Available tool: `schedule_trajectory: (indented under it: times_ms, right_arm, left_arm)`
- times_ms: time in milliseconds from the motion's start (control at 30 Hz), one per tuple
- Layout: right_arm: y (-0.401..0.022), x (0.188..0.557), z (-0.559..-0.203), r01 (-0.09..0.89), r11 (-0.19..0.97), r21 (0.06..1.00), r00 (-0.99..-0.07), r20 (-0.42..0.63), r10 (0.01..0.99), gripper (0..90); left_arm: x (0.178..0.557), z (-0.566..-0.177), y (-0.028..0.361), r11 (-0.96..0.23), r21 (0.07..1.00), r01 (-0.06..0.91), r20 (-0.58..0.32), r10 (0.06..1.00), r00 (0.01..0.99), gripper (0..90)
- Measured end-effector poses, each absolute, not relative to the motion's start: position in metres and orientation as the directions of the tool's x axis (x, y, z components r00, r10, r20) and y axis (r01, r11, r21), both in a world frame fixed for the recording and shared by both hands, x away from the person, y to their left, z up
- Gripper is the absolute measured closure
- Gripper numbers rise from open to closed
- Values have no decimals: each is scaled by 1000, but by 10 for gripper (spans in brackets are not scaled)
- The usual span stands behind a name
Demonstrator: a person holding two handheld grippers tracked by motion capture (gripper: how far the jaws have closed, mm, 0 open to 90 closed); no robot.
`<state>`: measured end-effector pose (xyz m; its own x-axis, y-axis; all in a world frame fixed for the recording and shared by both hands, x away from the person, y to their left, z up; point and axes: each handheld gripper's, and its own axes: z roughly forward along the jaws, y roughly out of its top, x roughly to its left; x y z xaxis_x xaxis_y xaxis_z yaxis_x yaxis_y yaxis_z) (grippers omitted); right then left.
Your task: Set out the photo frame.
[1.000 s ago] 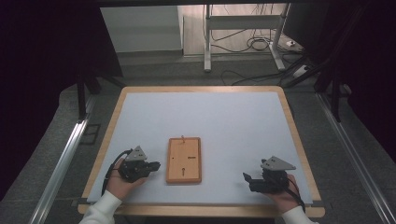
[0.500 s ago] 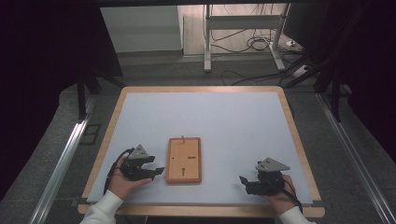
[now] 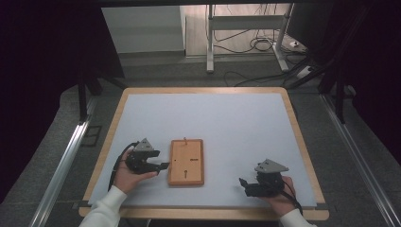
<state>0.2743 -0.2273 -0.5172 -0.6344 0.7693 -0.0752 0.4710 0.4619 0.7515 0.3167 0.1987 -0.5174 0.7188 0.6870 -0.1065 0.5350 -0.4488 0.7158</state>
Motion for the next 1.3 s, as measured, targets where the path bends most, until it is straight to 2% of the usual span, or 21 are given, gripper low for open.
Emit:
schedule_trajectory:
  times_ms: [767, 900, 1067, 1200, 1300]
  right_arm:
    - [-214, 270, -514, 442, 472, 763, -668, -71, 741, 110]
    - [-210, 272, -511, 419, 474, 774, -677, -81, 731, 116]
    - [-207, 274, -512, 406, 485, 774, -684, -94, 723, 118]
    - [-206, 275, -511, 400, 487, 776, -688, -97, 720, 118]
    - [-207, 275, -511, 403, 486, 776, -685, -97, 722, 120]
  left_arm:
    - [357, -509, 163, -464, 721, 514, -98, 666, 739, 368]
    - [360, -508, 158, -477, 724, 499, -78, 662, 746, 433]
    - [369, -506, 151, -477, 726, 496, -86, 652, 753, 472]
    - [375, -509, 143, -502, 719, 480, -58, 645, 762, 479]
    - [377, -510, 142, -501, 723, 476, -57, 644, 763, 529]
